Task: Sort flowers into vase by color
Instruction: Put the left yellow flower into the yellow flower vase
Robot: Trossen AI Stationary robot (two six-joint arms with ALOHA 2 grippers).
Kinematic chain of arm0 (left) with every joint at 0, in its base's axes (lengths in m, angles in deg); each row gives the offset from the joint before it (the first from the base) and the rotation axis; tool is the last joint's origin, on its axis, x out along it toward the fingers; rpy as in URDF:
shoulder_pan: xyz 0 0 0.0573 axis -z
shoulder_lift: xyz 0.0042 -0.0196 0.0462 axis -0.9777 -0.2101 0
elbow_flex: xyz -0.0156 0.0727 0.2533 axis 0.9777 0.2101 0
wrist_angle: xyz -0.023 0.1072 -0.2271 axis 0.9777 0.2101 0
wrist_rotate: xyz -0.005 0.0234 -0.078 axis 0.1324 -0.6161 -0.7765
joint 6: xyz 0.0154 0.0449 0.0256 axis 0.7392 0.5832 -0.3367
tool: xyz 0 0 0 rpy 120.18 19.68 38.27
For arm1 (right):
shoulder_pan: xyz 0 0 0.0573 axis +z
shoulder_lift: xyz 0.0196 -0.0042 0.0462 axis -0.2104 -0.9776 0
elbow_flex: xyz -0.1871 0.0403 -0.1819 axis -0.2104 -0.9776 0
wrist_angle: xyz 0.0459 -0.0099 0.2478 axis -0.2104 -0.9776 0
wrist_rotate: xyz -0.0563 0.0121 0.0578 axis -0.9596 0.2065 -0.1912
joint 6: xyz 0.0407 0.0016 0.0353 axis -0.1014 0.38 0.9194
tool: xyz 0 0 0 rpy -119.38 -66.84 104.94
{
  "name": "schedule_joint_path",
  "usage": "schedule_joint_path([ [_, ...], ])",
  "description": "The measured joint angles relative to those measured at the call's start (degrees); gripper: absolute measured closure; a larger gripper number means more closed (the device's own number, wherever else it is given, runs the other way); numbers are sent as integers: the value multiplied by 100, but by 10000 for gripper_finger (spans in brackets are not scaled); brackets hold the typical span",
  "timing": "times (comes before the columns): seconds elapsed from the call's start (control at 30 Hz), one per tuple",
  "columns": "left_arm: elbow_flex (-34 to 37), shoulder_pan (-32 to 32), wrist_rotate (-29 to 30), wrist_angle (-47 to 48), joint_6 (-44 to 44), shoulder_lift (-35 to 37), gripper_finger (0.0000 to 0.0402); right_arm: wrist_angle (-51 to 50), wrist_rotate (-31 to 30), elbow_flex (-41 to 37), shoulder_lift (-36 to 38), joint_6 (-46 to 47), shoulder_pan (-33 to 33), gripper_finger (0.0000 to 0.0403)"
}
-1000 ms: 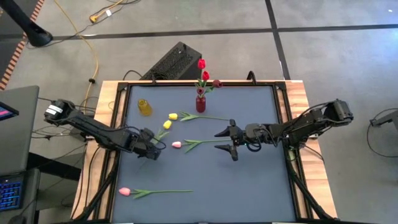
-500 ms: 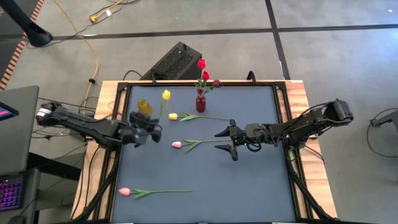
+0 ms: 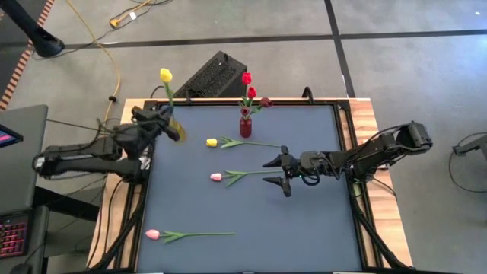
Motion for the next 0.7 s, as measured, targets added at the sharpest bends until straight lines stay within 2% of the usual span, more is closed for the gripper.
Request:
schedule_joint_path([
  [0.23, 52, -1581, -1244, -616, 846, -60, 401, 69, 0, 0, 0, -4, -2, 132],
  [0.4, 294, -2607, -2275, -1028, 837, -194, 401, 67, 0, 0, 0, -8, -6, 132],
  [0.53, 373, -3163, -2743, -1053, 711, -254, 401, 56, -2, 0, 0, -7, -32, 132],
  [0.7, 587, -3493, -3211, -1231, 463, -248, 401, 39, -7, 0, 0, -50, -41, 132],
])
